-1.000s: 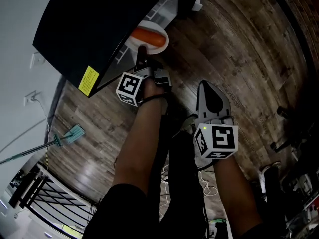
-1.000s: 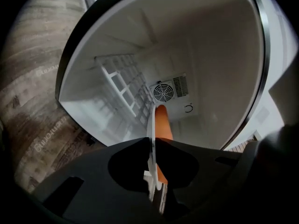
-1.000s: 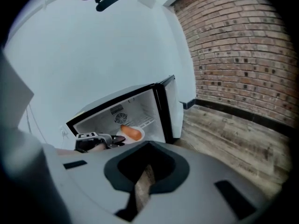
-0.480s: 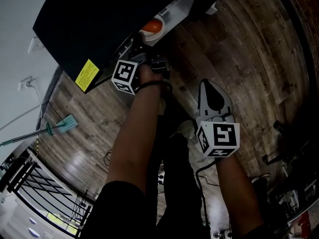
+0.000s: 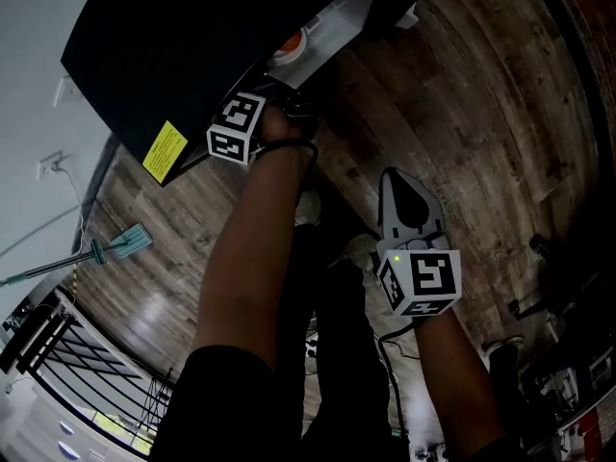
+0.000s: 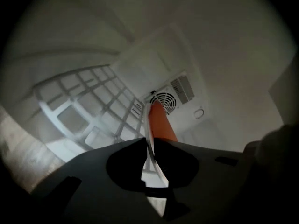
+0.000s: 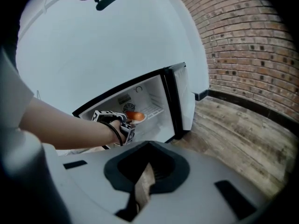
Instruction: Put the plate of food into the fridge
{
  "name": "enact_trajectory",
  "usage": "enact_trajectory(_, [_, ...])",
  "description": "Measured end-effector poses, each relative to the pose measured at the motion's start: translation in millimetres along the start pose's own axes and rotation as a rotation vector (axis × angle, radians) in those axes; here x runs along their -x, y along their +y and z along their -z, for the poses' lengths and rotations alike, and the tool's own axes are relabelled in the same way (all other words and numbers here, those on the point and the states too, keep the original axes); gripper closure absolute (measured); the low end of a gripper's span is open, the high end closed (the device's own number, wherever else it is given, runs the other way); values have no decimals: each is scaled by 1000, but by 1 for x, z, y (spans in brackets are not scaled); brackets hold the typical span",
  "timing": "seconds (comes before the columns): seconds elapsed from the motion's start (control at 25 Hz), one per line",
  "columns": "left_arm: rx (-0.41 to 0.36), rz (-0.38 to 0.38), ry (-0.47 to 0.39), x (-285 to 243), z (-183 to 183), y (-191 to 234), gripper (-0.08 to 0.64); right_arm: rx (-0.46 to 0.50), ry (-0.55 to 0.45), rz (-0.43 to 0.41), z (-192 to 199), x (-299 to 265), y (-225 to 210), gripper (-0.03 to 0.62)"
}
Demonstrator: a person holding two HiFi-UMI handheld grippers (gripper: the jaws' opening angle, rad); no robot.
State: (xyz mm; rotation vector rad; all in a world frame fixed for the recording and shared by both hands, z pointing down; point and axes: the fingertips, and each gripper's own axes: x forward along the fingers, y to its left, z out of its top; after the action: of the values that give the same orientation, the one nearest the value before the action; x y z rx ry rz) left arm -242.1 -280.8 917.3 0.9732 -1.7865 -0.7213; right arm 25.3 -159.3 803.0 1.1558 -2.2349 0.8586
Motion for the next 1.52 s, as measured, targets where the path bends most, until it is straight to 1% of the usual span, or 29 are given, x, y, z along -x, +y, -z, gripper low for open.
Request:
enact_trajectory(0.08, [-116, -24, 18, 0, 2, -2, 517, -11, 2, -3, 2, 1, 1, 583])
enact_trajectory(0.16, [-238, -66, 29, 2, 4, -1, 492, -15, 1, -5, 2, 2, 3, 583])
enact_trajectory(0.24, [-349, -110, 26, 6, 4, 3, 472, -18, 1, -8, 4, 4, 4, 583])
enact_trajectory(0.32, [-442, -145, 15, 12, 1, 7, 455, -17, 4, -15, 6, 7, 6, 583])
enact_trajectory(0.44, [-577, -223, -24, 19, -11, 13, 424, -4, 10, -25, 11, 10, 5, 583])
enact_trajectory(0.48, [-616, -255, -44, 22, -16, 15, 381, 0, 12, -26, 13, 11, 4, 583])
enact_trajectory(0.56, [-664, -298, -67, 28, -24, 19, 340, 1, 17, -22, 17, 13, 0, 583])
enact_trajectory(0.6, [-677, -304, -68, 31, -26, 19, 337, -3, 18, -16, 18, 14, -2, 583])
enact_trajectory(0.68, [-691, -288, -54, 38, -24, 18, 339, -17, 18, -4, 20, 15, -5, 583])
enact_trajectory(0.72, [-695, -278, -39, 43, -21, 17, 361, -24, 17, -1, 19, 16, -6, 583])
enact_trajectory(0.8, [-698, -269, 1, 56, -16, 17, 563, -29, 17, -2, 17, 18, -5, 583])
enact_trajectory(0.92, [-696, -229, 84, 77, -8, 15, 563, -11, 7, -5, 9, 23, 2, 583])
enact_trajectory(1.0, [-714, -171, 144, 96, -1, 5, 563, 0, -1, -3, 0, 28, 7, 583])
enact_trajectory(1.08, [-748, -100, 198, 118, 8, -13, 563, 1, -16, -2, -12, 35, 13, 583])
enact_trajectory(1.2, [-802, -3, 253, 151, 21, -50, 563, 1, -53, -6, -36, 49, 22, 583])
enact_trajectory(1.32, [-855, 76, 300, 184, 34, -93, 563, -2, -83, -4, -58, 69, 34, 583])
enact_trajectory(1.44, [-907, 107, 369, 216, 46, -136, 563, -7, -108, 11, -83, 95, 44, 583])
enact_trajectory(1.52, [-942, 137, 387, 236, 47, -170, 563, -22, -136, 28, -105, 115, 47, 583])
